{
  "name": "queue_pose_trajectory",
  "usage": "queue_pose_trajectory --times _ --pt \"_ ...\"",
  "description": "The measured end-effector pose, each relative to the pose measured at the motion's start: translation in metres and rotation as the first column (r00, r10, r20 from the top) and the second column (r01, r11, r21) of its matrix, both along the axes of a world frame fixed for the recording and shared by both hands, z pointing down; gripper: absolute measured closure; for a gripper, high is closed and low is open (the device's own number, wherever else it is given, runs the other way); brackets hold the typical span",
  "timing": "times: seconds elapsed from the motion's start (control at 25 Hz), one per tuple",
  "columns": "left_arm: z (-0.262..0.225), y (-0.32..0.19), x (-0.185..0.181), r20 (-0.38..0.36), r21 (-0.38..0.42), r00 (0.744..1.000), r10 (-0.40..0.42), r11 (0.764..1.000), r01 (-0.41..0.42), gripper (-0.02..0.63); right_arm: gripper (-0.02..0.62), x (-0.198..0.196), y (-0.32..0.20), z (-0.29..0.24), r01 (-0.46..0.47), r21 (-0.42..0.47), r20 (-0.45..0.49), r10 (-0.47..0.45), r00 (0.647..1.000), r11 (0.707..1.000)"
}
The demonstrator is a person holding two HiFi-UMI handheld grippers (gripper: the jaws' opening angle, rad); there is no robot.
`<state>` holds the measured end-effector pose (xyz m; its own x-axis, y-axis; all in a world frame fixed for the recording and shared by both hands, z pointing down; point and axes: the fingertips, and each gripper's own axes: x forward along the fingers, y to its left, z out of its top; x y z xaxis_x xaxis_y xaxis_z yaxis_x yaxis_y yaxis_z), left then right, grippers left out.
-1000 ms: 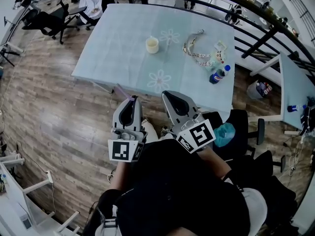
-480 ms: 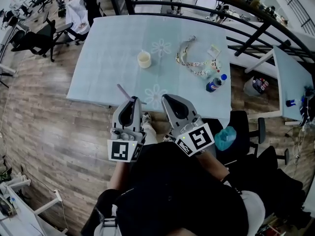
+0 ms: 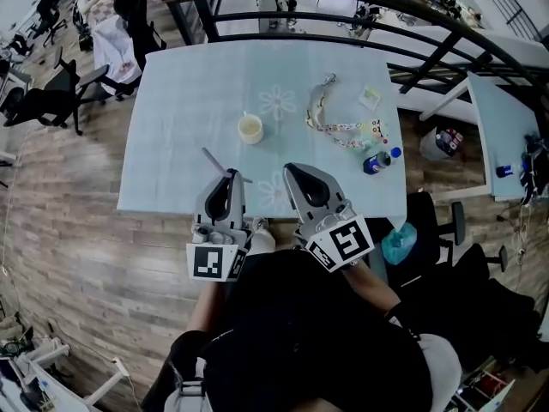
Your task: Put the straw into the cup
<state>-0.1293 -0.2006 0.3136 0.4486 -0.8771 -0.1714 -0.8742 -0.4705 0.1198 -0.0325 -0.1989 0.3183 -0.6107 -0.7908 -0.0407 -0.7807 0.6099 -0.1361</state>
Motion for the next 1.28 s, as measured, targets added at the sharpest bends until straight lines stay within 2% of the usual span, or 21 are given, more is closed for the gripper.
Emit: queue_pose_trajectory --times 0.12,0.24,0.52,0.76,1.04,1.28 --pt "0.005 -0.027 -0.013 0.005 -0.007 1.000 0.015 1.000 -0.015 0.577 0.586 -0.011 -0.022 0.000 -0.028 -0.006 -0.012 0.028 1.000 1.000" --pt "0.017 -0.053 -0.025 0.019 -0.049 0.999 0.032 0.998 -0.031 0.577 0.586 -0.020 -0.042 0.001 -0.056 -0.014 -0.028 0.055 0.998 0.998" --pt "0.036 -0.108 -0.039 -0.002 -0.081 0.995 0.101 0.992 -0.101 0.577 0.586 -0.037 -0.080 0.012 -0.131 -0.045 -0.068 0.128 0.989 0.990" --pt "0.054 -0.153 -0.040 -0.008 -0.107 0.988 0.156 0.982 -0.156 0.577 0.586 -0.040 -0.107 0.022 -0.193 -0.070 -0.097 0.186 0.978 0.979" --pt "0.075 -0.197 -0.036 -0.003 -0.121 0.983 0.184 0.976 -0.183 0.577 0.586 -0.039 -0.128 0.036 -0.238 -0.105 -0.123 0.225 0.967 0.965" --pt "0.114 -0.229 -0.029 0.035 -0.174 0.977 0.210 0.964 -0.201 0.577 0.586 -0.036 -0.139 0.049 -0.268 -0.141 -0.144 0.248 0.958 0.953"
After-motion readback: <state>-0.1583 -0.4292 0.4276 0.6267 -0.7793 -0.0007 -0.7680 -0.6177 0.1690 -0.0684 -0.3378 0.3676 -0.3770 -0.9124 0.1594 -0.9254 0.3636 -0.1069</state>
